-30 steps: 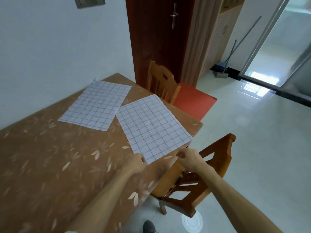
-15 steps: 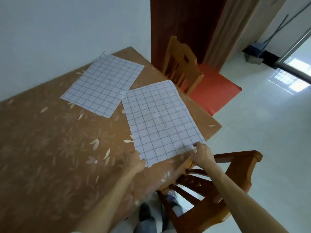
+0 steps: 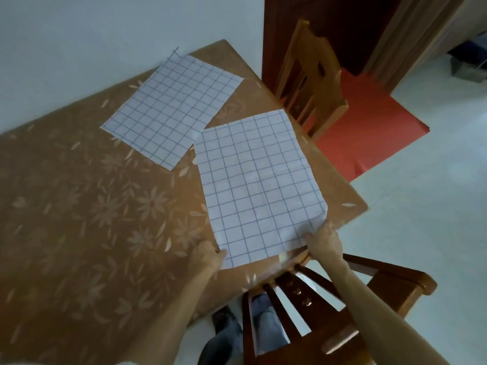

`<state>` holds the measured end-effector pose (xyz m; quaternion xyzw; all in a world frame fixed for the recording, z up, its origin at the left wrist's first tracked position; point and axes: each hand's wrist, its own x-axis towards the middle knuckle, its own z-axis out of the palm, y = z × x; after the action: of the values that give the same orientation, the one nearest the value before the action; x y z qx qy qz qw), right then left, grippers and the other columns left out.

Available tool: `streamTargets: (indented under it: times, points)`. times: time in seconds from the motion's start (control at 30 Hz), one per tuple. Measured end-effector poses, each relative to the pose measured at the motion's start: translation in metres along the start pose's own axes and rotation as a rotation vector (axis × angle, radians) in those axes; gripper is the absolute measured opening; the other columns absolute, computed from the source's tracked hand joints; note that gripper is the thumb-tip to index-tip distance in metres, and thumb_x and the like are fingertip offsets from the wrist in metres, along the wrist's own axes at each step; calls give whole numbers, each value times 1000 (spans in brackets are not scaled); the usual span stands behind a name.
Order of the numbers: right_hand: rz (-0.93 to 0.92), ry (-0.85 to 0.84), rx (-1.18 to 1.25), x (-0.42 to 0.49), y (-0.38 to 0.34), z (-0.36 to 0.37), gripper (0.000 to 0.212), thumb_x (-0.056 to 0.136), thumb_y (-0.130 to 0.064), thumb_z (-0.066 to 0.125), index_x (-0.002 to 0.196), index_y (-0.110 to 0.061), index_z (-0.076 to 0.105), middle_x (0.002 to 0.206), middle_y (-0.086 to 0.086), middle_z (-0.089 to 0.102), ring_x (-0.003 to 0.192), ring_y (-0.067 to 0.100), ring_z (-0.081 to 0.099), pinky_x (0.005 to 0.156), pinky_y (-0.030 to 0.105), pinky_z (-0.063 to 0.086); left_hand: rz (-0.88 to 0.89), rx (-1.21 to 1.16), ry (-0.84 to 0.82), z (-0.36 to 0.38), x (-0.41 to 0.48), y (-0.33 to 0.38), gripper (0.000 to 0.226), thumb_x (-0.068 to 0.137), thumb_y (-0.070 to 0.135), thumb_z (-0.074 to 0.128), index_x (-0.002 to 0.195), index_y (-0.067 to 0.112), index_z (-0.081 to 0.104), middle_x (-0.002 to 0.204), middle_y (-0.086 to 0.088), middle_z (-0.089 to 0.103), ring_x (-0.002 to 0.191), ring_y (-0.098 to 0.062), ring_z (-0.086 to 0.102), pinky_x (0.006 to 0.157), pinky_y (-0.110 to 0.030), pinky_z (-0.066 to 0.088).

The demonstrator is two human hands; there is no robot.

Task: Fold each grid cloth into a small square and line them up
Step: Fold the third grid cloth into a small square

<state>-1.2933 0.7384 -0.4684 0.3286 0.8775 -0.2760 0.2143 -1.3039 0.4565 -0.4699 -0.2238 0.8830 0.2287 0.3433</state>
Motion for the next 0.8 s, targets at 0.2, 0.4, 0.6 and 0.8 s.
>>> streamTargets:
  times: [0.2,0.4,0.6,0.8]
  points:
    - [-31,-47,15,-8,-5,10,34,93,-18,53,116,8,53,114,26,63,103,41,61,83,42,51,-2,-67,-25,0,-11,-16,27,89,39,58,78,16,68,70,-3,71,69,-22,70,73,-39,62]
    - [-63,-76,85,-40,-32,26,59,91,-16,59,140,-1,30,129,23,54,118,43,54,94,47,47,-25,-149,-23,-35,-20,-66,25,88,33,60,81,10,69,76,-6,70,75,-24,71,74,-38,61]
    - [-152,-90,-12,-93,-74,66,57,91,-16,58,137,-3,26,129,25,53,114,41,56,88,44,47,-53,-233,1,-64,-39,-150,25,88,27,61,70,11,64,62,-7,70,59,-23,70,62,-33,59]
    - [-282,-148,-3,-154,-109,117,75,91,-9,56,151,-14,11,129,26,55,109,43,59,88,46,51,-90,-346,59,-87,-62,-250,13,90,17,66,85,5,69,70,-10,71,55,-16,64,56,-28,55]
